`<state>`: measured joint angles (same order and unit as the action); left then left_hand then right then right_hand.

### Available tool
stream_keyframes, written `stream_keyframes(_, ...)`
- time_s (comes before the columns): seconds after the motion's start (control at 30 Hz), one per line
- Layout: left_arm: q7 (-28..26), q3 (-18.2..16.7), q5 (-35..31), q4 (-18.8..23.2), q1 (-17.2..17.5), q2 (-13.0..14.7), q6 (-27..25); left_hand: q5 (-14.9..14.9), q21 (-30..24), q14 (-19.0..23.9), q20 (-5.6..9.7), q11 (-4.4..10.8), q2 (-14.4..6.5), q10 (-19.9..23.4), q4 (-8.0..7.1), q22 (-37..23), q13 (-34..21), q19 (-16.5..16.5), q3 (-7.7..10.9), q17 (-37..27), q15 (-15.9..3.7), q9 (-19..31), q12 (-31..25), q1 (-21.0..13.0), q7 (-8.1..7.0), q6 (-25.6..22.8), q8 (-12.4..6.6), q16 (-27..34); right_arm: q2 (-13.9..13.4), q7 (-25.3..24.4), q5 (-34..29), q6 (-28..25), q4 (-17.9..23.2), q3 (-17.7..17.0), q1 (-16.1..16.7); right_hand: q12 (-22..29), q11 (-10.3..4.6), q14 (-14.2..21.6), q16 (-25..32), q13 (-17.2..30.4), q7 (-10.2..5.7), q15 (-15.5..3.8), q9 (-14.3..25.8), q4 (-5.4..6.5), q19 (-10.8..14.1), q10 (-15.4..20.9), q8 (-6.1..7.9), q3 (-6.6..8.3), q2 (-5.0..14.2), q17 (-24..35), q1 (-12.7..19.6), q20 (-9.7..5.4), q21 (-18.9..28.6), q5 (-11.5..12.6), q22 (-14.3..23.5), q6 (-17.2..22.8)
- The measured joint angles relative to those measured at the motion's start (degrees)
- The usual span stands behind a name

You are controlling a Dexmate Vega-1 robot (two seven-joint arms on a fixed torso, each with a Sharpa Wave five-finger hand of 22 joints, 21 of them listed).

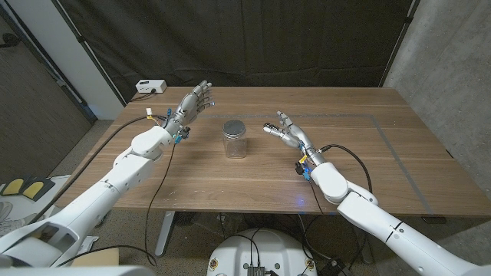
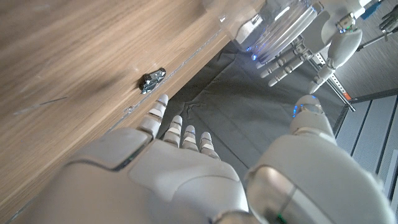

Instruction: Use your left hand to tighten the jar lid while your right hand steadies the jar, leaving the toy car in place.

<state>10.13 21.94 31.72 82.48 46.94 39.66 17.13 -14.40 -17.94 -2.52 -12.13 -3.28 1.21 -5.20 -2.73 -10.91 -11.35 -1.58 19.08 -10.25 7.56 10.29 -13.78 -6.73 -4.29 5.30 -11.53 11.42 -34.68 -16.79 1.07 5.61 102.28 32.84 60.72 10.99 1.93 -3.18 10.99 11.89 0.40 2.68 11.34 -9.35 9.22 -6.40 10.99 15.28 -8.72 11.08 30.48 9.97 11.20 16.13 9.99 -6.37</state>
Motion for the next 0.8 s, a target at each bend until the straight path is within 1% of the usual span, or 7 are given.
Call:
stream_keyframes(0.1, 0.5, 0.2, -0.7, 0.5, -0.4, 0.4, 0.0, 0.2, 0.0, 0.5, 0.0, 0.0, 0.4, 0.0, 0.56, 0.0, 0.0, 0.0, 0.05, 0.0, -0.5, 0.0, 0.0, -0.4, 0.0, 0.0, 0.0, 0.3, 0.0, -0.1, -1.0, -1.0, 0.4, 0.8, 0.0, 0.0, 0.0, -0.1, 0.0, 0.0, 0.31, -0.09, 0.0, -0.12, -0.8, 0.0, 0.0, -0.51, -0.17, 0.0, 0.8, -2.53, 0.0, 0.2, 0.0, -0.3)
stream_keyframes(0.2, 1.2, 0.3, -1.4, 0.9, -0.7, 0.8, 0.0, 0.2, 0.0, 0.7, 0.31, 0.0, 0.7, 0.0, 0.94, -0.1, -0.3, 0.3, -0.03, 0.0, -0.72, 0.0, 0.0, -0.8, 0.0, 0.0, 0.0, 0.3, 0.0, -0.1, -1.6, -1.6, 0.6, 1.5, -0.2, 0.0, 0.18, -0.1, 0.0, 0.0, 0.54, -0.12, 0.0, 0.2, -2.2, -0.2, 0.0, -0.86, -0.23, 0.0, 1.4, -3.73, -0.4, 0.4, 0.0, -0.5)
stream_keyframes(0.37, 1.7, 0.9, -3.3, 2.8, -1.7, 2.6, -0.9, 0.7, 0.8, 1.1, 0.09, -0.21, 1.2, -0.3, 2.3, -0.2, -0.4, 0.0, 0.17, -0.3, -0.92, 0.0, 0.0, -2.7, -0.02, 0.0, 0.0, 0.3, 0.1, -0.2, -3.5, -3.9, 1.0, 2.6, -0.6, 0.0, 0.62, -2.4, 0.0, 0.3, 0.93, 0.95, 0.3, 0.68, -7.5, -1.2, 0.0, -1.99, 0.01, 0.2, 2.1, -1.33, -1.3, 0.9, 0.0, -1.7)
stream_keyframes(0.47, 1.9, 1.2, -5.0, 4.0, -2.2, 3.6, -1.7, 1.0, 2.0, 1.2, 0.09, -0.09, 1.5, -0.6, 3.68, -0.2, -0.7, -2.3, 0.43, -0.5, -1.01, 0.0, 0.0, -4.5, -0.68, 0.2, 0.0, 0.3, 0.3, -0.2, -4.3, -4.7, 1.1, 3.3, -1.0, 0.3, 0.57, -4.4, -0.2, 0.5, 0.64, -0.5, 0.3, 1.15, -10.9, -1.7, 0.0, -2.74, 0.15, 0.3, 2.9, 0.76, -1.3, 1.3, 0.0, -2.3)
stream_keyframes(0.53, 2.1, 1.5, -6.3, 5.0, -2.6, 4.5, -2.3, 1.3, 2.9, 1.2, 0.11, 0.14, 1.5, -1.4, 4.91, -0.3, -0.9, -4.2, 0.73, -0.7, -1.01, 0.2, 0.2, -6.1, -1.6, 1.2, 0.08, 0.3, 0.4, -0.2, -4.6, -5.1, 1.1, 3.7, -1.2, 0.3, 0.73, -5.1, -0.2, 0.5, 0.82, -1.23, 0.3, 0.91, -11.8, -2.0, 0.0, -3.11, 0.15, 0.5, 2.9, 1.54, -1.3, 1.3, 0.0, -2.5)
stream_keyframes(0.6, 2.4, 1.9, -7.4, 6.1, -3.2, 5.6, -2.7, 1.8, 3.3, 1.2, 0.04, 0.12, 1.5, -2.7, 5.92, -0.4, -1.1, -5.0, 1.11, -0.8, -1.01, 0.3, 0.5, -7.5, -2.29, 2.6, 0.69, 0.3, 0.5, -0.2, -4.9, -5.3, 1.0, 4.0, -1.4, 0.3, 0.82, -5.5, -0.2, 0.5, 0.73, -1.62, 0.3, 1.11, -11.9, -2.0, 0.0, -3.32, 0.16, 0.5, 3.3, 1.68, -1.1, 1.8, 0.0, -2.8)
stream_keyframes(0.8, 4.0, 2.2, -10.1, 7.1, -3.9, 6.5, -3.3, 2.2, 3.3, 0.2, -0.05, 0.02, 1.4, -4.2, 6.98, -0.7, -1.5, -4.8, 1.73, -0.8, -0.74, 0.3, 0.9, -9.1, -2.44, 4.4, 0.95, -0.1, 1.2, 0.0, -5.7, -5.8, -0.1, 5.6, -2.6, 0.5, 0.49, -5.3, 0.1, 0.5, 1.16, -1.85, 0.5, 0.91, -6.3, -2.5, 0.0, -4.07, 0.27, 0.4, 4.9, 0.26, 1.1, 2.3, 0.0, -3.2)
